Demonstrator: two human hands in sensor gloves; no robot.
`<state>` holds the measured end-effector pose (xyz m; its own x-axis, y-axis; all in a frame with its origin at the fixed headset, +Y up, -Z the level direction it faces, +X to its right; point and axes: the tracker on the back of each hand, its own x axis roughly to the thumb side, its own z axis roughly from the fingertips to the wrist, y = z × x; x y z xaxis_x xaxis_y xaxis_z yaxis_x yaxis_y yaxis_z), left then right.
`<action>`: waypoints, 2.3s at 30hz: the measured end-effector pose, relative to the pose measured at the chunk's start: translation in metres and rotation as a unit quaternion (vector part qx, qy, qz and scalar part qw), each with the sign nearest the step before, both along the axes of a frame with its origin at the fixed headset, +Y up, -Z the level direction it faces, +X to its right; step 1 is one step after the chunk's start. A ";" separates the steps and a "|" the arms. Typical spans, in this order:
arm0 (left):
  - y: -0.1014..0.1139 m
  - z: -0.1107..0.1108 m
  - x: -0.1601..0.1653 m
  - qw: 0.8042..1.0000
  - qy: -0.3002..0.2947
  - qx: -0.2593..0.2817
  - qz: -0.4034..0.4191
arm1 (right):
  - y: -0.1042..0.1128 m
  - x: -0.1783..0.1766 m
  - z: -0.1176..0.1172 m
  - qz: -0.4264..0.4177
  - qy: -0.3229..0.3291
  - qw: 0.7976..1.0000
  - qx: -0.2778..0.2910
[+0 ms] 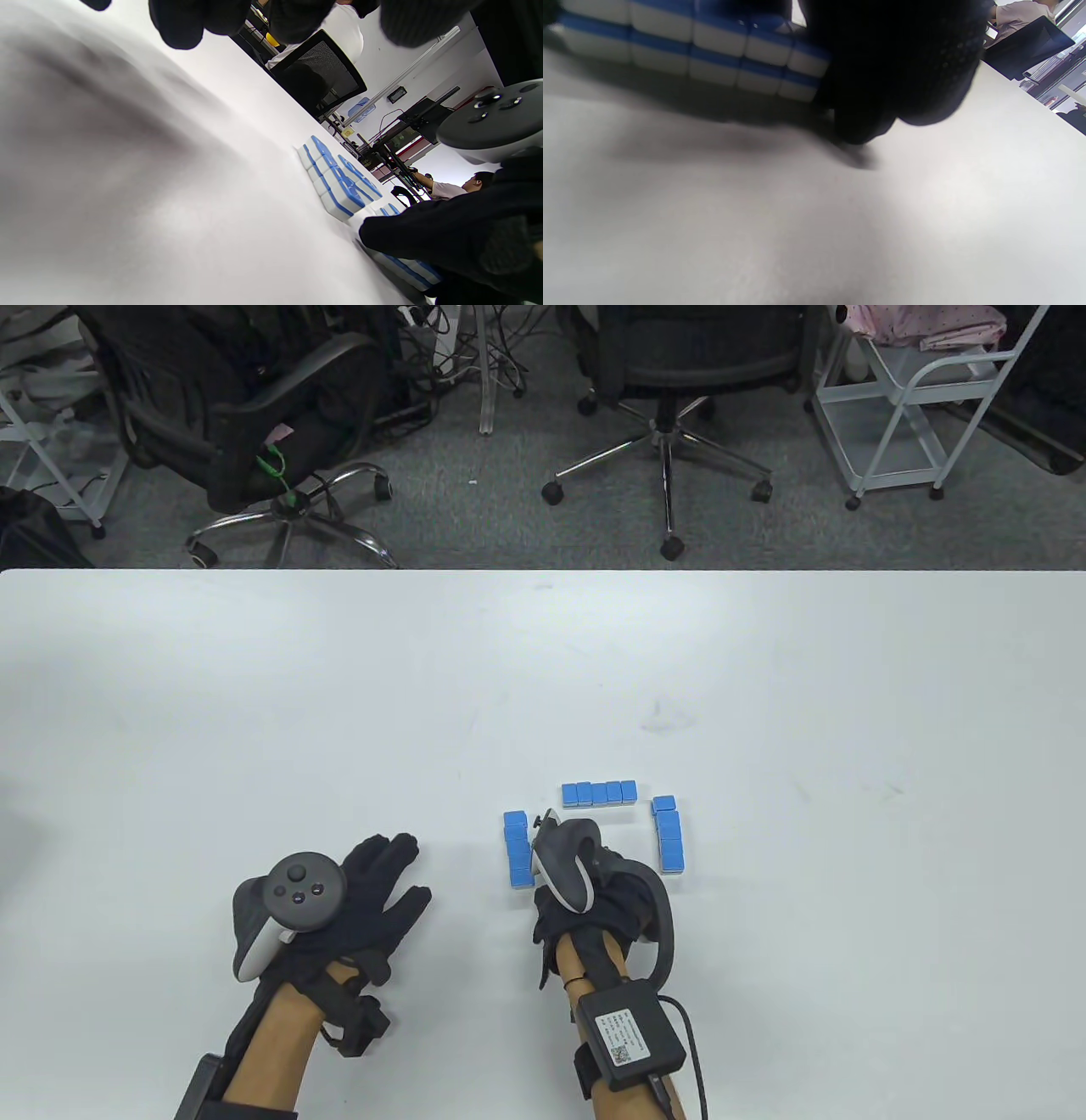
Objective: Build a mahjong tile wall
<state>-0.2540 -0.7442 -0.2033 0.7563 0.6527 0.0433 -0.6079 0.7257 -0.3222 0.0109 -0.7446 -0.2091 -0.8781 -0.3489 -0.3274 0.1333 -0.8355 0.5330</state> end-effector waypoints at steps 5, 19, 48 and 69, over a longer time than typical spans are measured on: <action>0.000 0.001 0.000 1.000 0.000 -0.002 -0.001 | 0.000 0.001 -0.001 -0.017 -0.007 1.000 0.000; -0.001 0.003 0.000 1.000 0.001 -0.005 -0.002 | 0.021 0.006 -0.003 -0.023 -0.003 1.000 0.003; -0.002 0.005 -0.011 0.994 0.058 0.006 -0.093 | 0.028 0.234 0.011 -0.169 0.044 0.935 0.309; 0.013 0.003 -0.009 0.962 0.077 0.081 -0.248 | 0.012 0.225 0.004 -0.183 0.067 0.949 0.247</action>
